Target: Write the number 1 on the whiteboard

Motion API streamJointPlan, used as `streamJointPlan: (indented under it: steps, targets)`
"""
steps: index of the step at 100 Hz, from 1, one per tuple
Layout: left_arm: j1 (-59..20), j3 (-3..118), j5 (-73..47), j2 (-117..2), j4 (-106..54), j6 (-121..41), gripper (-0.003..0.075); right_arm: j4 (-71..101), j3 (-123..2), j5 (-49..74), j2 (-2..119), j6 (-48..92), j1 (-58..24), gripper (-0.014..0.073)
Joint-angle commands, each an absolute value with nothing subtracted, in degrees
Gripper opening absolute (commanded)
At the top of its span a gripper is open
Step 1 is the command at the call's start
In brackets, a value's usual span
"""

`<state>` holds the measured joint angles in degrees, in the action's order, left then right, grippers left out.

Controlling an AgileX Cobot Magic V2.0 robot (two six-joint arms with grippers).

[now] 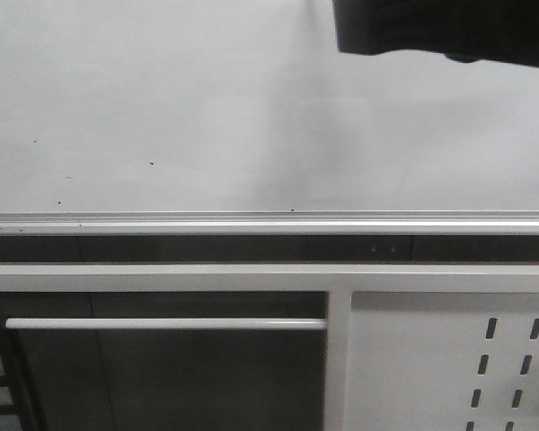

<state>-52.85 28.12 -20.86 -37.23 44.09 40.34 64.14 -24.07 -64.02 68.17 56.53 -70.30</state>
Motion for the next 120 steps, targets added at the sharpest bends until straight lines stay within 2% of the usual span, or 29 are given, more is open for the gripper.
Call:
streamJointPlan:
  steps: [1, 68, 120]
  targets:
    - [-53.29, 29.77, -17.24, -37.16, 45.23, 40.93, -0.0018, 63.78, -25.64, -65.28, 67.52, 57.2, -69.64, -0.0079]
    - [-53.29, 29.77, -15.0, -37.16, 45.23, 40.93, -0.0018, 67.83, -21.89, -58.14, 67.52, 54.4, -69.64, -0.0079]
    - [-53.29, 29.77, -15.0, -37.16, 44.64, 40.93, -0.0018, 65.52, -21.89, -60.59, 67.52, 54.4, -69.87, -0.0079]
